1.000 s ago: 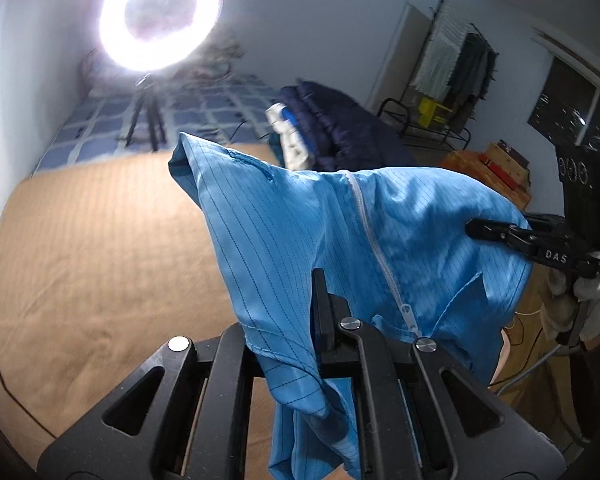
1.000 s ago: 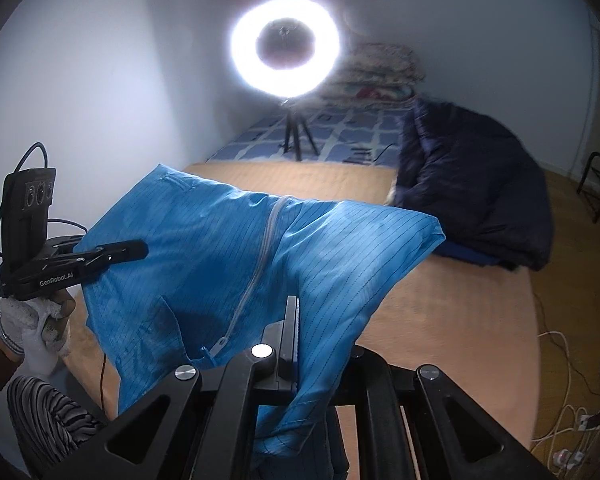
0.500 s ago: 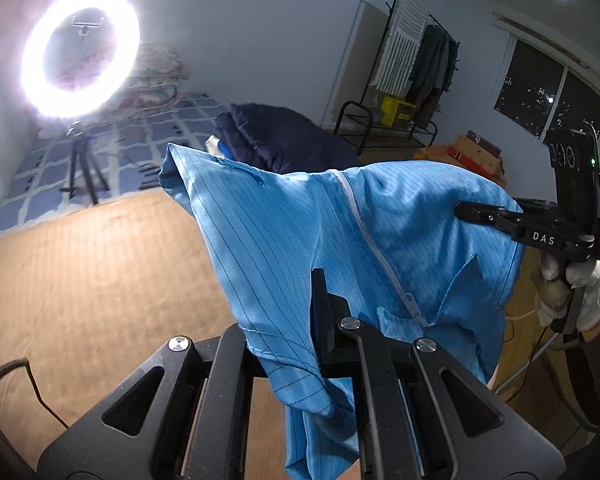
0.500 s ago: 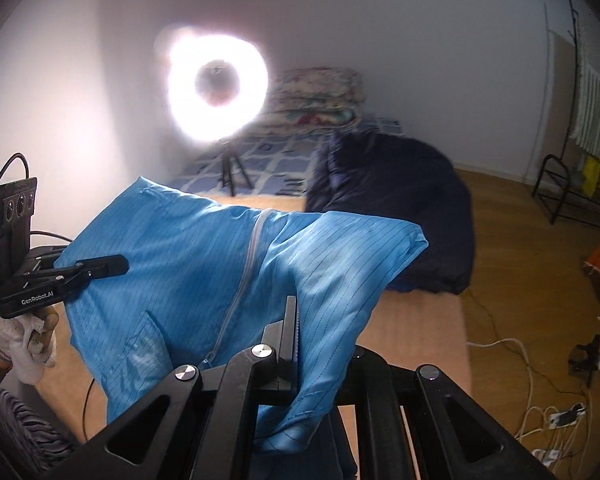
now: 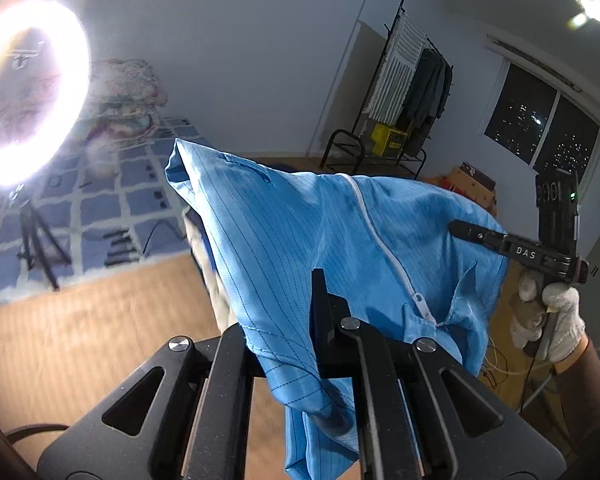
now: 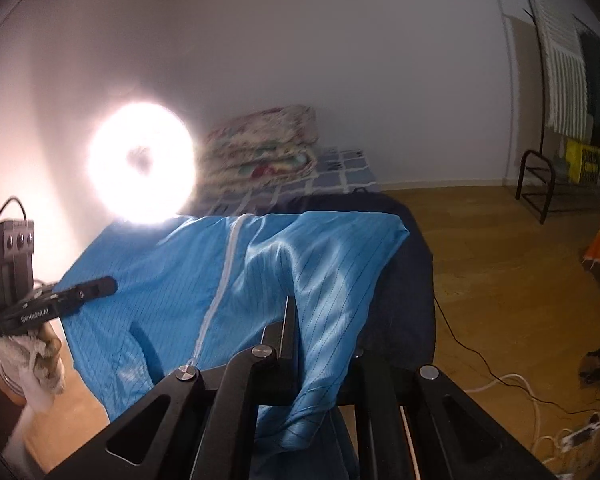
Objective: Fold large clothes
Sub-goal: 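Lift the folded jacket with both tools and carry it to the navy clothes stack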
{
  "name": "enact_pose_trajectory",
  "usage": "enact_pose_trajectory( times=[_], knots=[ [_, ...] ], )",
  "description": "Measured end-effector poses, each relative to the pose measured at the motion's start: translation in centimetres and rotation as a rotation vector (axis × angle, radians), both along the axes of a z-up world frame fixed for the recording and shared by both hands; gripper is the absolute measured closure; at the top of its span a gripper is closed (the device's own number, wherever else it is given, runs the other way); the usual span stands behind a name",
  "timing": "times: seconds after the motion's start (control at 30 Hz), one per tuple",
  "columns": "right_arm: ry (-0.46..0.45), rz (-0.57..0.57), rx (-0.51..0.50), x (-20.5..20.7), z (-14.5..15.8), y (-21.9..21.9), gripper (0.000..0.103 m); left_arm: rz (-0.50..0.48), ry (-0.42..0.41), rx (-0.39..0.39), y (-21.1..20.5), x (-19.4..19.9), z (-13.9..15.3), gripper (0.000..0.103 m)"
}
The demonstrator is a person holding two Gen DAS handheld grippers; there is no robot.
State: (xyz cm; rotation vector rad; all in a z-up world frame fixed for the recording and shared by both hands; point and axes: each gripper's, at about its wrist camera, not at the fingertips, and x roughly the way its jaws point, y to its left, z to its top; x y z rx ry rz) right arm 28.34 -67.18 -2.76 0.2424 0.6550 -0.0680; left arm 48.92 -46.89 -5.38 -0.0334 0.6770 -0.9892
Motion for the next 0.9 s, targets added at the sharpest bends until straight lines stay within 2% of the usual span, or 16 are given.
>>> enact_pose_trajectory(
  times=[0.13,0.53,0.73,0.9],
  knots=[
    [-0.030,-0.049,0.069,4.0,-1.3,-3.9,0.099,0.001,-0.024,-0.004,-2.9,3.8,0.3,0.098],
    [-0.033,-0.097,0.043,12.1,-1.5,-8.7,0.099,0.024,-0.086,0.013,-8.8,10.1,0.3,0.098],
    [-0.007,-0.097,0.021,15.5,-3.0,-11.2,0.099,0.026,-0.070,0.009,-11.2,13.0,-1.4,0.098],
    [0.040,-0.094,0.015,17.6,-5.7,-12.6,0.099,0.028,-0.054,0.043,-12.9,14.7,-4.2,0.098]
  ],
)
